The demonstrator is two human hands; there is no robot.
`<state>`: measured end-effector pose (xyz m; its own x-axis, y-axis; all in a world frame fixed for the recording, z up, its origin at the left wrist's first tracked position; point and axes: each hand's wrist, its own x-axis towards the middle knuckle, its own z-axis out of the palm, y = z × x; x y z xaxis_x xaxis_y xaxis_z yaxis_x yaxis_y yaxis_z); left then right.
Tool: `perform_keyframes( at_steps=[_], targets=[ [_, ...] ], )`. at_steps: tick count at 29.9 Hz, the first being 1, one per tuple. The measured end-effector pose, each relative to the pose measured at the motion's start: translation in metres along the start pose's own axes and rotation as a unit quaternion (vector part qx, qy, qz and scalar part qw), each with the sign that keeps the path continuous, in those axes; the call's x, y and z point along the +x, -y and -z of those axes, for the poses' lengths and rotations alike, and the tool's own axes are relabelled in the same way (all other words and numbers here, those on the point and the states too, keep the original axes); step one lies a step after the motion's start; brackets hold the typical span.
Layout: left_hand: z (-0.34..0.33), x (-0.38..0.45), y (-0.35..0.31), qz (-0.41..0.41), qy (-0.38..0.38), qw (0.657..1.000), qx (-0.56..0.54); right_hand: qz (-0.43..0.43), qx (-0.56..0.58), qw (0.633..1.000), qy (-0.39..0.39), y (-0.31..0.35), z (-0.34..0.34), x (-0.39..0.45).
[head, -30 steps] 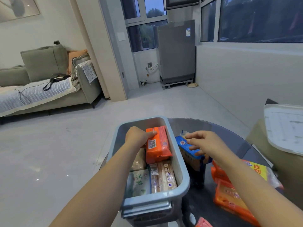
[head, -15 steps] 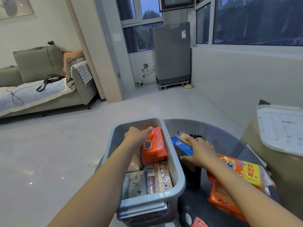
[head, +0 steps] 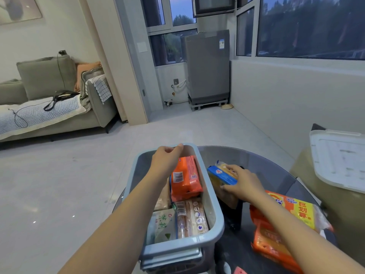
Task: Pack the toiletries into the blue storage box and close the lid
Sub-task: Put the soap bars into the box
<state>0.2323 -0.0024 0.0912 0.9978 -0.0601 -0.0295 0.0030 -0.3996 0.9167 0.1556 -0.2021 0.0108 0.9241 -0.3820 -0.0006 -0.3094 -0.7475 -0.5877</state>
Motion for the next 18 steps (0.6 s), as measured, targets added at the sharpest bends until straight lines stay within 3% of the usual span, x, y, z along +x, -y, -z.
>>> perform_keyframes(
  at_steps=[8,14,18],
  targets=[
    [0.001,-0.008,-0.01,-0.059,0.057,0.995,-0.049,-0.01,0.269,0.963,-0.013,0.019,0.036,-0.015],
    [-0.006,-0.022,-0.018,-0.095,0.143,0.984,-0.054,-0.007,0.295,0.954,-0.049,0.034,0.061,-0.038],
    [-0.014,-0.032,-0.021,-0.104,0.179,0.978,-0.037,-0.01,0.363,0.93,-0.064,0.041,0.074,-0.049]
  ],
)
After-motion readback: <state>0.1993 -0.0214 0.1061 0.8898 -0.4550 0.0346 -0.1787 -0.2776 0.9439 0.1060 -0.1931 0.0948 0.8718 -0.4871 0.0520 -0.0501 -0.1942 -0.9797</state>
